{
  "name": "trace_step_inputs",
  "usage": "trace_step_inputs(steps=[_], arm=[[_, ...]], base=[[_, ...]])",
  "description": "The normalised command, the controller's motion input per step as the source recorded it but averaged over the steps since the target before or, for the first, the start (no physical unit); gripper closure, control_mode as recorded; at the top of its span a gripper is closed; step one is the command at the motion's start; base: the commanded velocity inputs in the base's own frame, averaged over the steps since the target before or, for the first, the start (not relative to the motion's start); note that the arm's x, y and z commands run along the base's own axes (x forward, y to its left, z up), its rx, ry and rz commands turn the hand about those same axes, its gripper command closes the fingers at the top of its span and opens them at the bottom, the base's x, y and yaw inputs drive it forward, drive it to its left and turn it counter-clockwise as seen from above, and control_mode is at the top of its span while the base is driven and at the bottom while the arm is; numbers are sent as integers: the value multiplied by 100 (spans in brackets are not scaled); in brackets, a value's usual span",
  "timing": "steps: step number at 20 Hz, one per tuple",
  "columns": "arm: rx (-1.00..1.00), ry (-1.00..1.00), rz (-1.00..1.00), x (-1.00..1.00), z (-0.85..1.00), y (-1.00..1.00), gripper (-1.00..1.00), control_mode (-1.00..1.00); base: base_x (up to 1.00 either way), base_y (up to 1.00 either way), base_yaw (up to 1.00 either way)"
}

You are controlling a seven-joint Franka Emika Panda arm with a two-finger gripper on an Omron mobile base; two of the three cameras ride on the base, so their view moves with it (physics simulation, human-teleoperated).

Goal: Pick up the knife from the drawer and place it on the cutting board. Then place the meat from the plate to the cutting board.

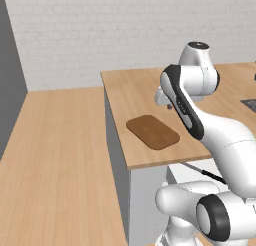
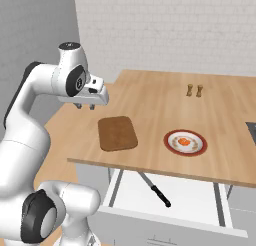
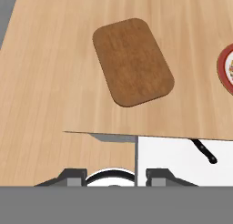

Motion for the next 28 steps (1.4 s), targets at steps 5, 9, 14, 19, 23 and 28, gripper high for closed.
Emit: trace_step_inputs(steps=[5, 9, 14, 19, 23, 28], arm=[[0, 0, 0, 0, 0, 0, -100, -100], [0, 0, 0, -1, 0, 0, -100, -100], [-1, 1, 0, 0, -5, 4, -100, 100], [0, 0, 0, 0, 0, 0, -100, 100], [0, 0, 0, 0, 0, 0, -100, 100], [0, 0, 0, 0, 0, 0, -100, 100]], base=[[0, 0, 0], [0, 0, 0], [0, 10, 0], [0, 65, -27], [0, 18, -86], [0, 8, -100]])
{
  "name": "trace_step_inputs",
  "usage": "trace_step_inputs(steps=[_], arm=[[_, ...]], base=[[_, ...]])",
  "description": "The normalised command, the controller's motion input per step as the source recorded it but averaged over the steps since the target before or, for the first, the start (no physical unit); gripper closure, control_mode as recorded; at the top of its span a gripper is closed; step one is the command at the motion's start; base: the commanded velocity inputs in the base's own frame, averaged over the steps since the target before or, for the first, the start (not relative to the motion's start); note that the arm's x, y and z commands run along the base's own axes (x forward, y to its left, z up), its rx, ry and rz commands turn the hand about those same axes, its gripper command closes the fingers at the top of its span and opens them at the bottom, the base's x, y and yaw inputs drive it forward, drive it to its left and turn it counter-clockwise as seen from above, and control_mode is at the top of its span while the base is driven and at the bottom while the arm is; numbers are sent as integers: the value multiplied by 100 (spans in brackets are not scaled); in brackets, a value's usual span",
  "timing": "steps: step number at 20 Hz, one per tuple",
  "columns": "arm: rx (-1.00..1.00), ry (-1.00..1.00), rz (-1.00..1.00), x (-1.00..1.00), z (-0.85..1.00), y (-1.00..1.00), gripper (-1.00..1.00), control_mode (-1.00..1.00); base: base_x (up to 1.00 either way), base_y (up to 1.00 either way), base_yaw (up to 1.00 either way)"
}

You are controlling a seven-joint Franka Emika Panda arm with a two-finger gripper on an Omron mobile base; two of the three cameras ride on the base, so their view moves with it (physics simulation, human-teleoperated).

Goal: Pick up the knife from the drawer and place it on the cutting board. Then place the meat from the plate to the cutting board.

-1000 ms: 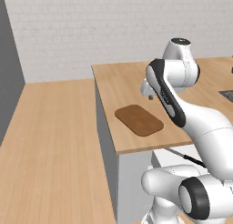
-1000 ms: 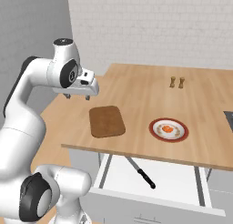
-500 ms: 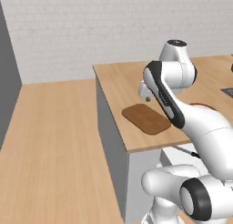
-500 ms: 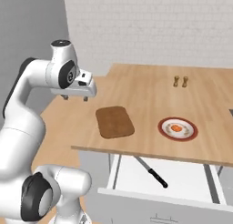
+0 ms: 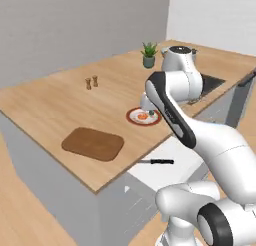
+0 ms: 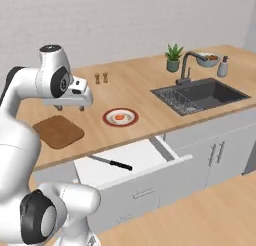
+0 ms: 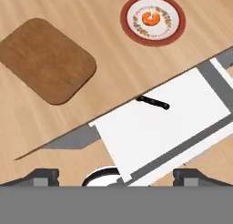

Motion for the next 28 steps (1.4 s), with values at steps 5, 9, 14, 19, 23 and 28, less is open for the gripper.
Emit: trace_step_inputs(steps=[5, 9, 14, 19, 23, 28], arm=[[0, 0, 0, 0, 0, 0, -100, 100], [0, 0, 0, 0, 0, 0, -100, 100], [0, 0, 0, 0, 0, 0, -100, 100], [0, 0, 0, 0, 0, 0, -100, 100], [0, 0, 0, 0, 0, 0, -100, 100], [0, 0, 0, 0, 0, 0, -100, 100]], base=[[0, 16, -98], [-30, 20, -91], [-65, 82, -65], [-18, 35, -19], [-4, 90, -3], [0, 44, -13]])
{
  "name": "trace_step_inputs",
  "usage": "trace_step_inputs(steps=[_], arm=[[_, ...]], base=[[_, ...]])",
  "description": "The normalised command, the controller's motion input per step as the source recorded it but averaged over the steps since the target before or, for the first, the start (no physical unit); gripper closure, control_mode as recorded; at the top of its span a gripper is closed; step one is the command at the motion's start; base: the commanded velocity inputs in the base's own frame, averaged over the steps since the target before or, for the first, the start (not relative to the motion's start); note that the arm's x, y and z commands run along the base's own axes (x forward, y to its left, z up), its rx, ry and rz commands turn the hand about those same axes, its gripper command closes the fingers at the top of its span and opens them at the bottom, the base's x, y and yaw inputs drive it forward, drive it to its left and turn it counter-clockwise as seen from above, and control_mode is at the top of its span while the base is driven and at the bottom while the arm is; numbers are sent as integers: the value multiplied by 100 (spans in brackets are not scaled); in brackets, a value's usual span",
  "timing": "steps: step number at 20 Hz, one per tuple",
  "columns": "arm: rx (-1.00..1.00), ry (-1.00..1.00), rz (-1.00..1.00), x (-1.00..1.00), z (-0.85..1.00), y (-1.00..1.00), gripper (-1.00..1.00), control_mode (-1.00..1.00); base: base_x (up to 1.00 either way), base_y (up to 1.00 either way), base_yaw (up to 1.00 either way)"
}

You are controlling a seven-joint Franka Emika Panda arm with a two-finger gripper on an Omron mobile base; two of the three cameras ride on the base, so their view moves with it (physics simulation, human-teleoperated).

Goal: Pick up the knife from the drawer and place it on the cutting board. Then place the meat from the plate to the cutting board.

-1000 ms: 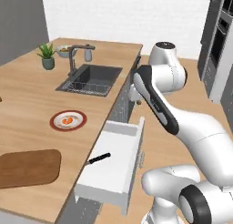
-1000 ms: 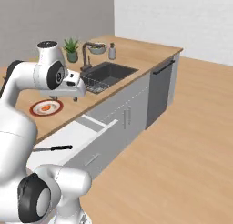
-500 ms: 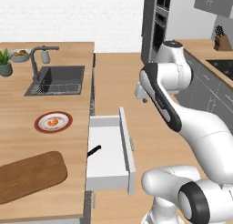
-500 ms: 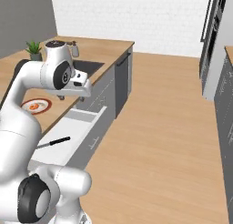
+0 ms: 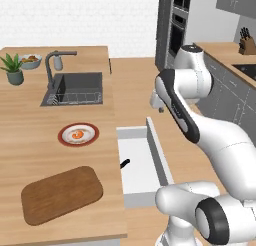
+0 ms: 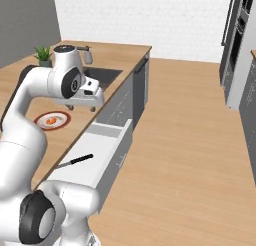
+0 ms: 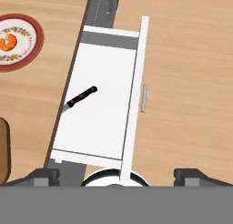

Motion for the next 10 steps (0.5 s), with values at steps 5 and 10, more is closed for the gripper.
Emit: trace_step_inputs(steps=[5, 10], arm=[[0, 1, -2, -13, -4, -21, -100, -100], [0, 11, -5, -13, -41, -57, -100, -100]], base=[[0, 0, 0], [0, 0, 0]])
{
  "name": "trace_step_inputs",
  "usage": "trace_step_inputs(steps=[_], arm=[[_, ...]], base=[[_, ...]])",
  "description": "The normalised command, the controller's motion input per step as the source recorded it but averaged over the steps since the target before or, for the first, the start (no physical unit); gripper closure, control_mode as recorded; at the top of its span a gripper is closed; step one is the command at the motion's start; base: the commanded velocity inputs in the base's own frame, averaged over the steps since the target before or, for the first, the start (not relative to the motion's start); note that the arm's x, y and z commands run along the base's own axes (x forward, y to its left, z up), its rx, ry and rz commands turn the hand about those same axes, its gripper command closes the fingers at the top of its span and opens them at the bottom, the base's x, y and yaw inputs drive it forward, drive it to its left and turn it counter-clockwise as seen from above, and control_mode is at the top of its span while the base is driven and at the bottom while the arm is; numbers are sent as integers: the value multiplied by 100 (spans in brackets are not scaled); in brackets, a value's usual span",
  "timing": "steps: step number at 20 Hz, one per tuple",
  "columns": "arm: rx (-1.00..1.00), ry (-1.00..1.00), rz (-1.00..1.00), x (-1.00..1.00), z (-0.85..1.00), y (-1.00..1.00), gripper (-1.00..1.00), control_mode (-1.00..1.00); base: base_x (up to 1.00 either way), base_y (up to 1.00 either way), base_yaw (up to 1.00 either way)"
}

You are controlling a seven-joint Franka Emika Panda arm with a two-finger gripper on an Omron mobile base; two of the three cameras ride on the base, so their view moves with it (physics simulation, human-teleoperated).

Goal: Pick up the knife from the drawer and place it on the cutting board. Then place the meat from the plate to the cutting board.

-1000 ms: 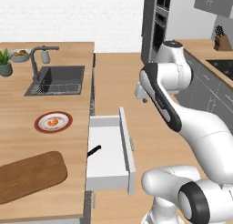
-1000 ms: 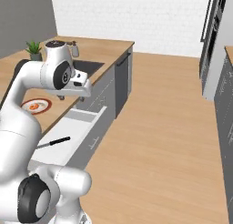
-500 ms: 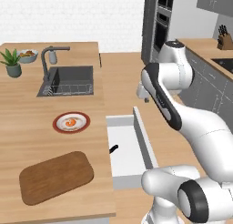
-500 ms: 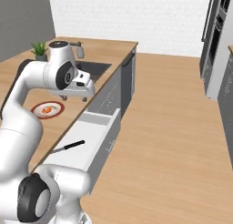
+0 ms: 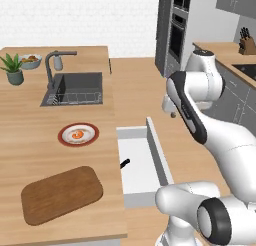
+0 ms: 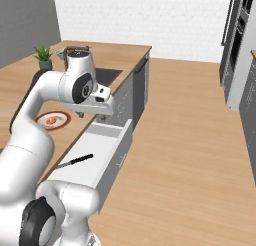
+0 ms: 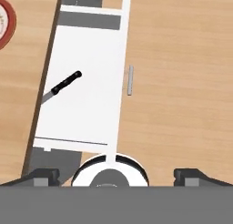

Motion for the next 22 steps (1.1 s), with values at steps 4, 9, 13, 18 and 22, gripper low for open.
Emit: trace_step_inputs(steps=[4, 9, 13, 18, 22], arm=[[-7, 15, 6, 63, -98, -28, -100, -100], [-3, 17, 2, 79, -98, 0, -100, -100], [-3, 27, 0, 70, -100, -1, -100, -100], [5, 13, -6, 50, -93, 4, -100, -100], [1, 0, -9, 37, -55, 31, -100, -100]], base=[[0, 0, 0], [0, 0, 0], [0, 0, 0], [0, 0, 0], [0, 0, 0]])
